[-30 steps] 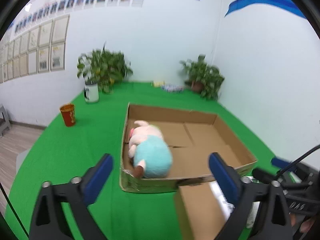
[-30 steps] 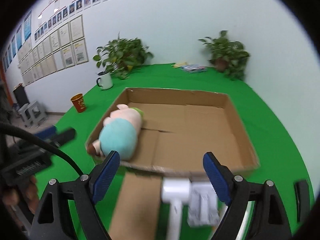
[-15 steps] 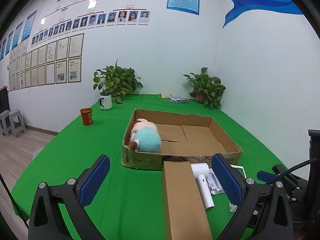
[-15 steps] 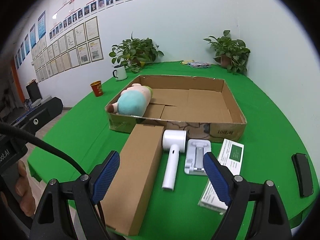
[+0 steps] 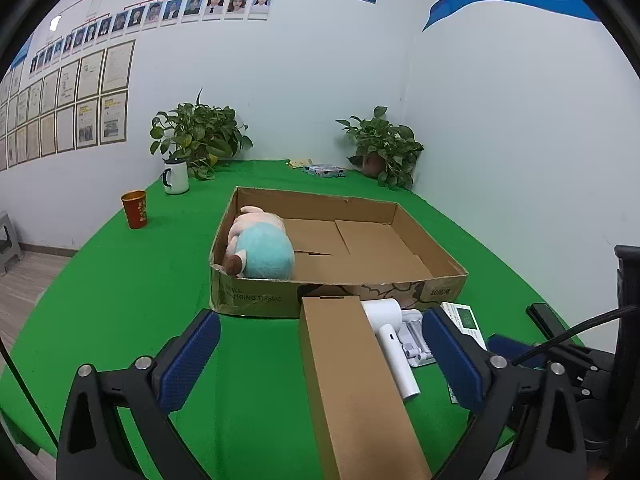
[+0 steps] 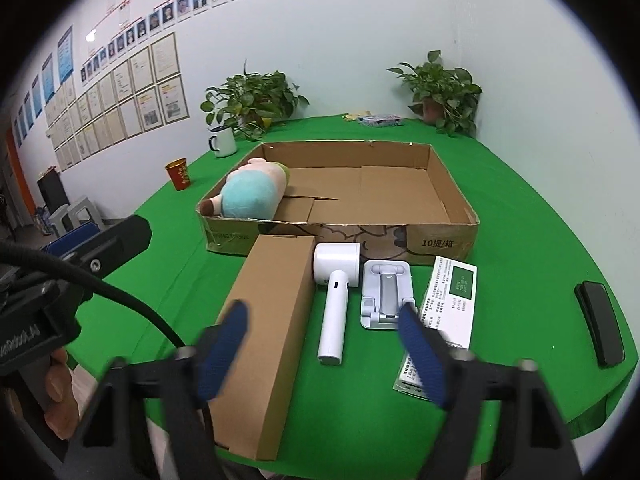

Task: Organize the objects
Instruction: 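Reach the right gripper to the long cardboard insert and grasp its end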

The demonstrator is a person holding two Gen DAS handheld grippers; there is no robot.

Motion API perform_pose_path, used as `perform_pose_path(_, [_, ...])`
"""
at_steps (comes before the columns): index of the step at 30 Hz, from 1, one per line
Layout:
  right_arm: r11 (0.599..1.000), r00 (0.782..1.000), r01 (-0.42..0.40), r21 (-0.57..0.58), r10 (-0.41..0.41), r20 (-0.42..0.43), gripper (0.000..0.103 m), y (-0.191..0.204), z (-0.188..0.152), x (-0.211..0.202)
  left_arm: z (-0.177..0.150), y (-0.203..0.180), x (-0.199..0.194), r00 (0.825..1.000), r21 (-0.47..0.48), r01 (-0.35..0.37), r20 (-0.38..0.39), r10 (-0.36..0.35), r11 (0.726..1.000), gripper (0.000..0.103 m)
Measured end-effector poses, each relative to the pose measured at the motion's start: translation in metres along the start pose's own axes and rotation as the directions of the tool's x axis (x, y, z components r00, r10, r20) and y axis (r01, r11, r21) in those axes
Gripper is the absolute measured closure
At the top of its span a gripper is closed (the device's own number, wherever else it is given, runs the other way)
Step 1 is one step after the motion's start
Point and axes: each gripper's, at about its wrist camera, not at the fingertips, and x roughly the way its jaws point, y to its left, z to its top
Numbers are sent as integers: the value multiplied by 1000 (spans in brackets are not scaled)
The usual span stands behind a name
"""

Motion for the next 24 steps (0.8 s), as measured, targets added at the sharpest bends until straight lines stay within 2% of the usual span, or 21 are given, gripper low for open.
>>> perform_pose_path(1, [1000, 1000, 12, 0, -12, -13, 86, 2, 0, 4, -1, 2, 4, 1000, 8, -1, -7, 1, 1000, 35])
perform_pose_path(2, [1000, 1000, 21, 0, -21, -22, 94, 5, 0, 9, -1, 4, 10, 1000, 30, -1, -31, 2, 1000, 56])
perform_pose_path(3, [1000, 999, 27, 0, -27, -23, 94, 6, -1, 12, -1, 6, 16, 999, 51, 2, -55, 1, 999, 81])
perform_pose_path(4, [1000, 999, 31, 0, -31, -25, 94, 8, 0, 15, -2, 8, 21, 997, 67, 0, -72, 5, 998, 88])
perform_pose_path(5, [1000, 999, 30, 1, -30, -30, 94, 9, 1, 19, -3, 11, 25, 997, 75, -2, -77, 8, 997, 88])
perform_pose_path(6, [1000, 999, 27, 6, -27, -27, 90, 10, 2, 21, -3, 13, 26, 997, 74, 4, -75, 1, 997, 86])
perform_pose_path(7, [999, 999, 31, 9, -31, -24, 66, 11, 2, 23, -2, 17, 26, 998, 63, 15, -68, -10, 998, 75])
perform_pose_path(8, [999, 999, 32, 10, -32, -17, 25, 11, 2, 24, -1, 22, 26, 998, 43, 24, -58, -21, 999, 60])
perform_pose_path(9, [1000, 1000, 19, 17, -19, -3, 12, 10, 2, 24, 0, 26, 25, 998, 24, 30, -48, -29, 999, 20])
perform_pose_path(10, [1000, 1000, 10, 28, -10, 8, 9, 9, 1, 23, 0, 31, 24, 999, -2, 44, -26, -44, 999, 0])
perform_pose_path(12, [999, 1000, 28, 29, -28, -5, 9, 9, 0, 24, 1, 40, 23, 996, -36, 83, -15, -84, 996, 1])
perform_pose_path(15, [998, 998, 58, 4, -58, -23, 9, 10, -3, 25, 0, 48, 30, 996, -78, 78, -42, -82, 994, 1])
perform_pose_path(19, [999, 998, 51, -17, -52, -40, 9, 13, -10, 18, -7, 57, 38, 987, -139, 136, -67, -146, 981, 1])
perform_pose_path(21, [999, 998, 25, -20, -26, -53, 9, 17, -14, 15, -10, 59, 41, 984, -149, 147, -80, -160, 978, 1])
perform_pose_path(24, [997, 991, -69, -27, 66, -113, 9, 30, -27, 15, -19, 67, 51, 969, -183, 183, -132, -208, 966, 1])
